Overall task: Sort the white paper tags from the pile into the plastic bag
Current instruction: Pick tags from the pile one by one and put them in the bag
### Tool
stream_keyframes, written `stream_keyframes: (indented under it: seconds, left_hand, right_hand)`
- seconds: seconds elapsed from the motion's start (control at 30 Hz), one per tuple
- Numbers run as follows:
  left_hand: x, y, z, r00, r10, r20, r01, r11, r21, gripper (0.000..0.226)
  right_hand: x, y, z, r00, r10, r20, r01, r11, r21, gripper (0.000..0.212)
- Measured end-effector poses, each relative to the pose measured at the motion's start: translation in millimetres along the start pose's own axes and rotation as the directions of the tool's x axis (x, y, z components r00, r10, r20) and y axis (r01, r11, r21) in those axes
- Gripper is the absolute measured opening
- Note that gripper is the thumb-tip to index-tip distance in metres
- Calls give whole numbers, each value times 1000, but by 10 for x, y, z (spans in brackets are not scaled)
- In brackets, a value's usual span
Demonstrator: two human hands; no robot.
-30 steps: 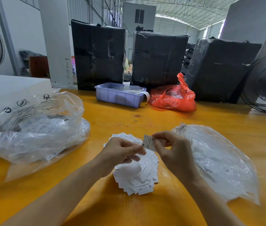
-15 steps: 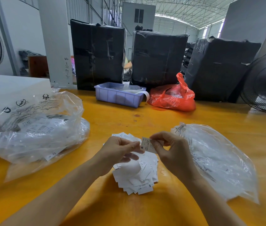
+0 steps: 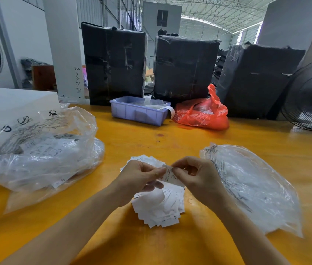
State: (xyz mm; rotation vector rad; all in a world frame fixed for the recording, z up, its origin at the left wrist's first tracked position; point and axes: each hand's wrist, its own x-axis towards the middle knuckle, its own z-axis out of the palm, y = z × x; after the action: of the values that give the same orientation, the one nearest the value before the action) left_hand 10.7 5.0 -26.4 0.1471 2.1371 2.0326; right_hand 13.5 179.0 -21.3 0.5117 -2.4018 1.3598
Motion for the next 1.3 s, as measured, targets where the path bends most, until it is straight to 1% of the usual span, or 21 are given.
stream_keyframes:
  seconds: [0.07,0.13,0.33,0.5,0.63,0.77,0.83,0.93,1.0,1.07,1.17,1.23,1.3]
  left_hand:
    - [-1,4,-8,1000,3,20,-3,1000,-2,21]
    - [-6,6,-14,999,4,38,-5,1000,9,20]
    - [-12,6,-17,999,0,50,-2,1000,30,17]
    - [-4,4,-14,999,7,37,-9,999,50,23]
    - [3,-2,-10,1000,17,26,-18,999,49,19]
    - [-2,-2,-10,998,21,64,-24,998,58,20]
    - [-6,1,5,997,21,78,-25,999,46,28]
    - [-1,6,24,999,16,38,-17,999,36,48]
    - [6,4,31,1000,21,18,-22,999,48,53]
    - [12,-7,36,999,33,6,-33,997,62,51]
    - [9,-17,37,999,47,1,-47,995,87,49]
    - [-1,-18,40,998,57,29,-60,993,105,50]
    - [-23,-17,58,996,57,74,-66,990,125,45]
  right_hand:
    - [16,2,-19,996,-6,-86,8,1000,21,16]
    - [22,1,-39,991,-17,-133,21,999,28,18]
    - [17,-6,-40,991,-33,-132,36,999,17,15]
    - [11,-4,-53,993,-42,-112,40,999,-24,18]
    - [16,2,-52,996,-53,-74,48,997,-59,14]
    - [10,4,-40,997,-62,-51,58,996,-70,14]
    - [6,6,-30,998,-59,-28,57,996,-65,12]
    - [-5,8,-12,999,-46,24,47,997,-60,9]
    - [-10,7,-3,998,-34,56,37,997,-65,9]
    - [-14,7,0,997,-25,73,30,997,-67,10]
    - [-7,10,-13,995,-4,99,7,1000,-30,11]
    - [-8,5,-14,991,31,129,-36,999,37,12]
    - [-9,0,-3,989,67,132,-84,988,126,17]
